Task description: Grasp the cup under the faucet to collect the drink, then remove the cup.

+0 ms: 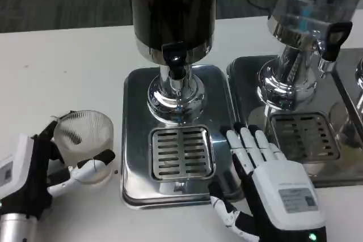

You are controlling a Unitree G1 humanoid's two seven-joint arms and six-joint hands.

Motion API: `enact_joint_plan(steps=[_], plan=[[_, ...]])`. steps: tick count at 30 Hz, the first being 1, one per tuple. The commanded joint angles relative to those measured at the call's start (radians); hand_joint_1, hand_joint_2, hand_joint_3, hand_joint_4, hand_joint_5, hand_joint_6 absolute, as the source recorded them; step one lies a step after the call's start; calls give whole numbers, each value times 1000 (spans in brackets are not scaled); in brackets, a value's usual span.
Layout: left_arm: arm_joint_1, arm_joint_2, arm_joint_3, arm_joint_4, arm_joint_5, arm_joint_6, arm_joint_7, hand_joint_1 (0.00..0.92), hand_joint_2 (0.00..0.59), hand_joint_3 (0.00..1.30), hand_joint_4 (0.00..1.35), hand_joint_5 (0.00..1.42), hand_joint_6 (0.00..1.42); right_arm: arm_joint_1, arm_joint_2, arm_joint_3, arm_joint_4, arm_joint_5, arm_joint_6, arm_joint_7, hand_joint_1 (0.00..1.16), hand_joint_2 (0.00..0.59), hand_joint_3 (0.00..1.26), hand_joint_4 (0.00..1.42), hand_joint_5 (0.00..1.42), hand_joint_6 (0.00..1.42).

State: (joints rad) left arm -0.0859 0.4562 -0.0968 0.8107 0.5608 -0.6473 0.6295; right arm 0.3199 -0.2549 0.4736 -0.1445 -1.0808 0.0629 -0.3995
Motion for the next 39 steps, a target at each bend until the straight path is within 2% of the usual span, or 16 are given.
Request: enact_joint_plan(steps=[1,13,22,28,37,39], plan=[[-9,12,-3,3,7,-38,46,386,80,365,645,847,774,-7,-12,-3,4,2,-4,-3,330,427,45,0,0,120],[-11,6,-7,-2,15,-62,89,384,84,371,656,847,792,1,-16,0,-4,8,-2,-3,329,427,45,0,0,125],[6,-12,-4,-89,37,-98,136,398,97,385,662,862,816,-13,-22,-4,-2,13,-7,-9,329,427,43,0,0,128],[5,-33,-36,-140,68,-103,123,398,97,385,662,875,825,-15,-21,-9,-2,11,-2,-17,310,419,15,0,0,131],[-84,-59,-125,-76,128,-86,110,387,102,385,671,876,839,2,-6,-17,-9,11,14,-30,271,417,15,0,0,131],[-116,-61,-157,-46,170,-72,142,383,102,385,671,876,842,8,-3,-18,-14,6,20,-30,269,417,15,0,0,129]])
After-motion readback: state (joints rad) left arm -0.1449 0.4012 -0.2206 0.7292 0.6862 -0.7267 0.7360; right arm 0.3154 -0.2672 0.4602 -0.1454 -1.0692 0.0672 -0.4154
